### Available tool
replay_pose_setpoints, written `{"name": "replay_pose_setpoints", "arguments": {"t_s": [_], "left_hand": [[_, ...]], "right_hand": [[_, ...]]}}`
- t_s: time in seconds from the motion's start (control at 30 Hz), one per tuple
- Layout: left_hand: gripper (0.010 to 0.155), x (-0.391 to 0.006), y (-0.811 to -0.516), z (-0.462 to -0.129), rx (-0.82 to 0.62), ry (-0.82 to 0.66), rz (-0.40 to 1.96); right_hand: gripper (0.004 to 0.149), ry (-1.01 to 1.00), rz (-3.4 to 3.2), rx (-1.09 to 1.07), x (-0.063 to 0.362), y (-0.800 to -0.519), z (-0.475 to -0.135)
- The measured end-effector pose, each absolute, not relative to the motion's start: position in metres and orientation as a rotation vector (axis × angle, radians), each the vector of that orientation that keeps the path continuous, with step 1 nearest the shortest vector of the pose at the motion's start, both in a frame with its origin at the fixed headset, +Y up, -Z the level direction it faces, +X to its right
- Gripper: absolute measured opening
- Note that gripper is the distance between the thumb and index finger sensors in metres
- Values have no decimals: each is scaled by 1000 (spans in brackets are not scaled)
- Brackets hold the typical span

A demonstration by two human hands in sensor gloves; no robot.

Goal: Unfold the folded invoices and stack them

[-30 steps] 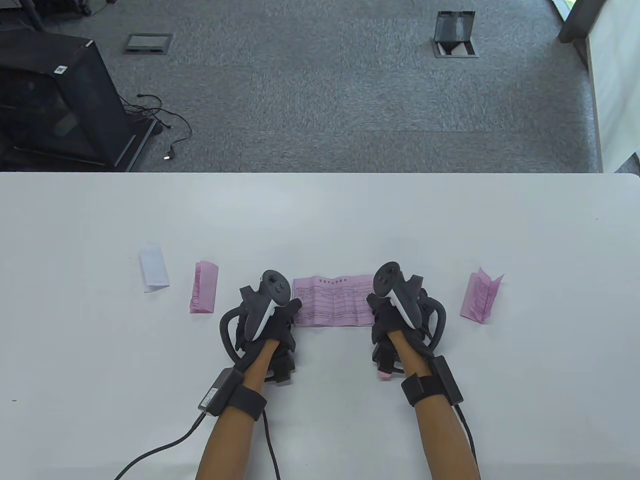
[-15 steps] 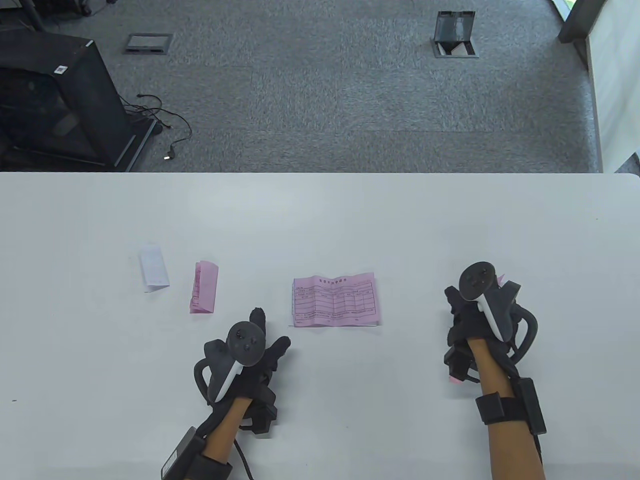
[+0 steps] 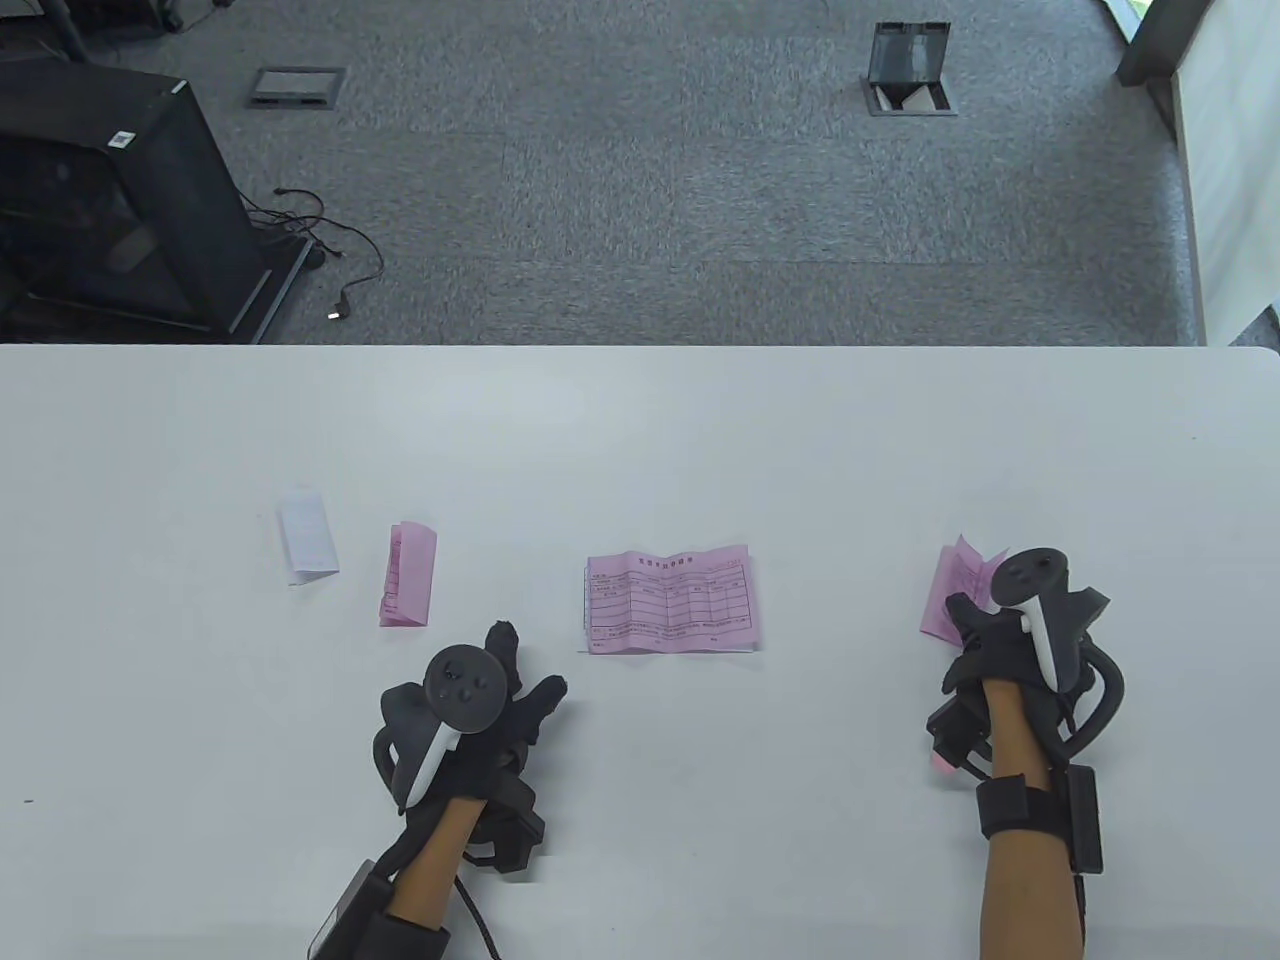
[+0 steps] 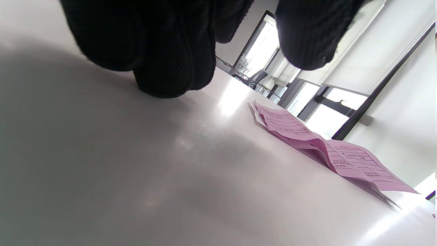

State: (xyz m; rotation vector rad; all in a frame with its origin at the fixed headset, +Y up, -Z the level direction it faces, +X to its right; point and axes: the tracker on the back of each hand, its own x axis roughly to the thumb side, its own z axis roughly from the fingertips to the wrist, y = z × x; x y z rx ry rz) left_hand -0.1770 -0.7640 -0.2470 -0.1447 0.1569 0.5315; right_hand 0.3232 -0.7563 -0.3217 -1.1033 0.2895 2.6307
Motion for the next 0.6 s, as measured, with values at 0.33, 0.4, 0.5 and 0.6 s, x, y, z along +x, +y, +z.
{"name": "replay_pose_setpoints", "arguments": {"t_s": [0.33,0.4,0.5,0.6], "left_hand": [[80,-172,-757,-242,-113,117,530],[79,-167,-752,-237,-88,82,529],[79,-156,-747,-230,-72,9,591],[79,-145,-748,-225,-94,-89,737]], "right_hand": [[40,72,2537,-1023,330,-759,-314],[40,31,2422,-929,329,-753,-305],[39,-15,2296,-721,319,-741,-287],[39,-26,2178,-490,301,-730,-271]]}}
